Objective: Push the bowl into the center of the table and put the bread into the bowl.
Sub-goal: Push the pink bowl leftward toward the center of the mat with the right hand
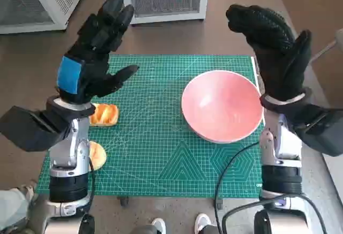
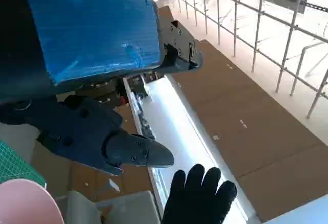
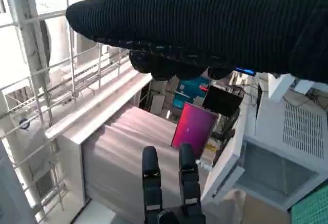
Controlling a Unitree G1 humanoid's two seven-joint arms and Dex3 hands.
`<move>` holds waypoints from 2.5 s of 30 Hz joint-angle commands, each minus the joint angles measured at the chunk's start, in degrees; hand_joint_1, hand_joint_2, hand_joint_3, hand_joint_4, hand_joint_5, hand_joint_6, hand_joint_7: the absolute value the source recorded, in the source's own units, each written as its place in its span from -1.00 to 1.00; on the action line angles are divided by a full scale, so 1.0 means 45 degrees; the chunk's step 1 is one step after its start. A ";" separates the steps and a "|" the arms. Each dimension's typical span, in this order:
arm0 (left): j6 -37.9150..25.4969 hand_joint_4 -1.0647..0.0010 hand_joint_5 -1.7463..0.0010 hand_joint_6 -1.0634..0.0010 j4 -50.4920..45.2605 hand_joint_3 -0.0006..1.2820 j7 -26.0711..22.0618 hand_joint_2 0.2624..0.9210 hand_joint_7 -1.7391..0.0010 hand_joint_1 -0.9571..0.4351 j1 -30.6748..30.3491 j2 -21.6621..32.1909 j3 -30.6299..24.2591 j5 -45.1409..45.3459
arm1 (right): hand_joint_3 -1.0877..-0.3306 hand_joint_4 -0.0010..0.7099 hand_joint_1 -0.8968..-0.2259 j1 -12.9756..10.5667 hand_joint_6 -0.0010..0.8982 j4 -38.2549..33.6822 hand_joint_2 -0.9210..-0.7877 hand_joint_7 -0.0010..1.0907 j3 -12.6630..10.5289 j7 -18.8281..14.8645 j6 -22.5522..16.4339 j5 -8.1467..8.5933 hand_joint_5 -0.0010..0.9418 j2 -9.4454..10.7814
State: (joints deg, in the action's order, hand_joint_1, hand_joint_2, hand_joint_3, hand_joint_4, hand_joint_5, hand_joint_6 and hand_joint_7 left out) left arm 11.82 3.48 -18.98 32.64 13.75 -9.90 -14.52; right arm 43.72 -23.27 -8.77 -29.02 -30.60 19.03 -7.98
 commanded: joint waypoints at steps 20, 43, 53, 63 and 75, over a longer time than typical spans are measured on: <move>0.0123 0.45 0.99 0.37 0.0115 -0.77 -0.0318 1.00 0.95 -0.07 0.0163 0.0078 0.0016 -0.0121 | 0.17 -0.36 -0.31 -0.0340 -0.39 -0.0068 -1.00 -0.84 0.0017 -0.0110 0.0080 0.0224 -0.99 0.0046; -0.0047 0.47 1.00 0.38 -0.0015 -0.76 -0.0216 1.00 0.94 -0.08 0.0222 0.0032 0.0094 -0.0037 | 0.16 -0.38 -0.27 -0.0266 -0.41 -0.0829 -1.00 -0.83 -0.0330 -0.0404 -0.0331 0.0381 -1.00 -0.0272; 0.0181 0.47 1.00 0.38 0.0048 -0.76 -0.0133 1.00 0.93 -0.09 0.0111 -0.0017 0.0130 0.0096 | 0.25 -0.36 -0.35 0.0670 -0.41 -0.5488 -1.00 -0.83 -0.1524 0.0163 -0.1912 -0.0338 -0.99 -0.1530; 0.0578 0.47 1.00 0.39 0.0293 -0.75 -0.0064 1.00 0.93 -0.11 0.0122 -0.0059 0.0204 0.0375 | 0.23 -0.38 -0.36 0.1196 -0.40 -0.8815 -1.00 -0.84 -0.1737 0.1918 -0.1921 -0.1306 -1.00 -0.2328; 0.0804 0.50 1.00 0.39 0.0544 -0.75 -0.0073 1.00 0.92 -0.15 0.0216 -0.0005 0.0228 0.0397 | -0.04 -0.43 -0.06 0.1085 -0.41 -1.0767 -1.00 -0.87 -0.1488 0.3642 -0.1154 -0.2397 -1.00 -0.2412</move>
State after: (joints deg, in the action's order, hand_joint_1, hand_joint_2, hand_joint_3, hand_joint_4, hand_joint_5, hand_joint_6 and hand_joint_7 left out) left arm 14.47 5.54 -19.51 32.78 13.44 -8.93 -13.20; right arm 49.37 -69.31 -15.88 -14.89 -37.97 9.67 -18.94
